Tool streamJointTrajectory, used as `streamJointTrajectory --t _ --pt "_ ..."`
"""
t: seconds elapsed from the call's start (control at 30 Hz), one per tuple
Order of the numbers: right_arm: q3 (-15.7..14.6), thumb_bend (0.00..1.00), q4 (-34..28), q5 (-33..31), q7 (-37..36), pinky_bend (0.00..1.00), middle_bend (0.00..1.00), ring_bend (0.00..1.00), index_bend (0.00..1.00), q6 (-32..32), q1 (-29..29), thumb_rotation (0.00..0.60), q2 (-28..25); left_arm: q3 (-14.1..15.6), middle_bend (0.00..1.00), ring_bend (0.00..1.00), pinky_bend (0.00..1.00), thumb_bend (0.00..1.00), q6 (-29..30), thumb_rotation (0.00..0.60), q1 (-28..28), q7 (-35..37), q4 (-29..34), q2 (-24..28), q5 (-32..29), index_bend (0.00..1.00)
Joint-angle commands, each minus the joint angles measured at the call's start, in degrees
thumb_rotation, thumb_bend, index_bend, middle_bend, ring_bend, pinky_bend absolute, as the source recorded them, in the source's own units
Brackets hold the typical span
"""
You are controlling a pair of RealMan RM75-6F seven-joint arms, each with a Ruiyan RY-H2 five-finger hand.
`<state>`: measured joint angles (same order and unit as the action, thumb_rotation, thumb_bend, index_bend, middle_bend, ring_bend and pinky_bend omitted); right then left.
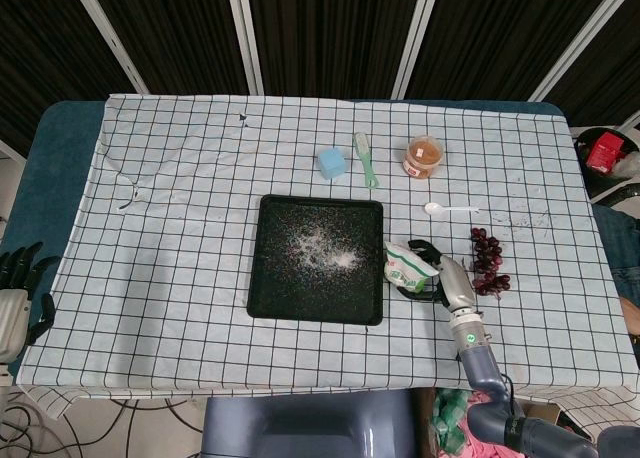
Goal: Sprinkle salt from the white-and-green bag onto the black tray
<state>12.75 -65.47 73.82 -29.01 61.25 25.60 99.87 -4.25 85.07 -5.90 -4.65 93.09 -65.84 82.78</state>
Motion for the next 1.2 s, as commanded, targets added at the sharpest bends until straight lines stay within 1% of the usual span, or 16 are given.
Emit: streamJointTrajectory --t 0.03,0.67,0.8,0.87,0.9,1.0,1.1,1.2 --pt "0.1 0.08 -0.1 -0.2 0.0 0.28 0.23 0.27 0.25 -0.3 0.0 0.600 0.0 0.1 0.04 0.00 0.00 0.66 0.0 0.600 0.0 0.0 0.0 0.0 0.1 0.20" --pt "0.6 0.08 -0.9 -0.2 0.6 0.28 0.24 0.28 0.25 -0.7 0.7 0.600 0.3 -0.1 0.04 0.00 0.00 0.66 0.1 0.600 0.0 0.2 -0.1 -0.1 0.1 0.20" --pt "0.7 0.08 -0.9 -0.2 1.1 0.28 0.25 0.30 0.27 -0.7 0.9 0.600 0.6 -0.1 0.04 0.00 0.00 0.66 0.1 0.600 0.0 0.1 0.0 -0.1 0.0 0.20" --pt "0.8 0.08 -0.6 -0.3 1.5 0.30 0.27 0.32 0.29 -0.6 1.0 0.600 0.8 -0.1 0.04 0.00 0.00 0.66 0.1 0.600 0.0 0.0 0.0 -0.1 0.0 0.20" --pt "0.9 0.09 -0.5 -0.4 1.5 0.32 0.28 0.34 0.31 -0.7 1.1 0.600 0.9 -0.1 0.04 0.00 0.00 0.66 0.2 0.600 0.0 0.1 0.0 -0.1 0.0 0.20" --pt "1.1 0.15 -0.2 -0.5 1.6 0.38 0.32 0.39 0.34 -0.8 1.3 0.600 1.2 -0.1 0.04 0.00 0.00 0.66 0.1 0.600 0.0 0.1 0.0 -0.1 -0.1 0.20" --pt "0.5 0.19 0.6 0.1 2.8 0.39 0.33 0.40 0.36 -0.8 1.6 0.600 1.3 -0.1 0.04 0.00 0.00 0.66 0.1 0.600 0.0 0.1 0.0 -0.1 -0.2 0.20" --pt "-0.1 0.22 1.5 0.6 4.0 0.41 0.35 0.43 0.40 -0.9 1.8 0.600 1.6 -0.2 0.04 0.00 0.00 0.66 0.0 0.600 0.0 0.1 0.0 -0.1 -0.3 0.20"
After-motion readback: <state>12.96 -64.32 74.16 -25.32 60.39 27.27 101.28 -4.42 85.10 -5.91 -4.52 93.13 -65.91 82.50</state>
